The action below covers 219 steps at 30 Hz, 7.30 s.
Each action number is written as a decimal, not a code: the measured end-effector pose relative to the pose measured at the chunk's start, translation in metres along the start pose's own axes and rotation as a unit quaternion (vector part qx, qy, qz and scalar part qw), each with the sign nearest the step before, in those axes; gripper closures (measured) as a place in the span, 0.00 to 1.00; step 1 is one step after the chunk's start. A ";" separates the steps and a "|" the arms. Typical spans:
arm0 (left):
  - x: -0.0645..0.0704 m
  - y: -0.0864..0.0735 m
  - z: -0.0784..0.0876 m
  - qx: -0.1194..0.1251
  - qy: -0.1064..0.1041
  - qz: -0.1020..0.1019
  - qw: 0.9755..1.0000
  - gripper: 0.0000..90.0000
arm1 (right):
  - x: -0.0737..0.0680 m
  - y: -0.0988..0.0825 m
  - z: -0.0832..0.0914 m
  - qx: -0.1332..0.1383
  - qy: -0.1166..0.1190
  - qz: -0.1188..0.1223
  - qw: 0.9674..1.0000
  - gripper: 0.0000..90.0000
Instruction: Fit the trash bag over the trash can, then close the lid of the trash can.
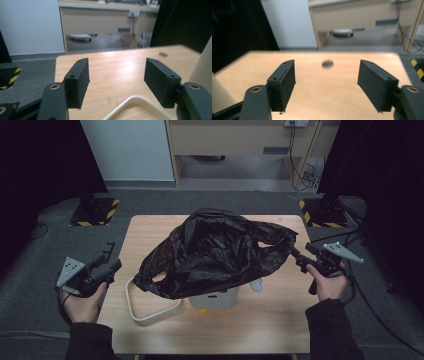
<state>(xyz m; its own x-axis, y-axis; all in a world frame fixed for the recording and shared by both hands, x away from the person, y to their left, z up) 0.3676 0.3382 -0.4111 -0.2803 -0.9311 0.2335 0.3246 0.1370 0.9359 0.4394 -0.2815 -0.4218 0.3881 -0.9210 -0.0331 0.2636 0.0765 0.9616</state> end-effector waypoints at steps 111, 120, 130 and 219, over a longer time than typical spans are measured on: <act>-0.023 0.075 -0.071 0.036 0.181 0.018 0.983 0.90 | 0.004 -0.144 -0.018 -0.234 0.037 0.087 0.967 0.10; -0.018 0.115 -0.051 0.106 0.162 0.051 0.980 0.90 | 0.004 -0.144 -0.018 -0.235 0.039 0.090 0.967 0.09; 0.001 0.137 -0.031 0.134 0.085 0.083 0.984 0.90 | 0.003 -0.144 -0.018 -0.237 0.039 0.092 0.966 0.09; 0.174 0.101 -0.103 0.003 -0.222 0.030 0.975 0.84 | -0.017 0.010 0.047 0.055 0.054 0.069 0.995 0.51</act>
<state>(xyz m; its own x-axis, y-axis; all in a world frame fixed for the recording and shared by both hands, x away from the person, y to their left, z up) 0.4449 0.1553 -0.3027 -0.6253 -0.6834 0.3769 0.3464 0.1898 0.9187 0.3935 -0.2827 -0.3987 0.5073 -0.8583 0.0772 0.1064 0.1513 0.9827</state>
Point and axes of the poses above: each handheld gripper's, and its own axes: z roughly backward along the jaws, y roughly out of its top, x roughly to its right, the point moved 4 cm from there along -z, roughly forward along the jaws, and after that the axes turned 10 degrees about z, right-handed, at the moved point
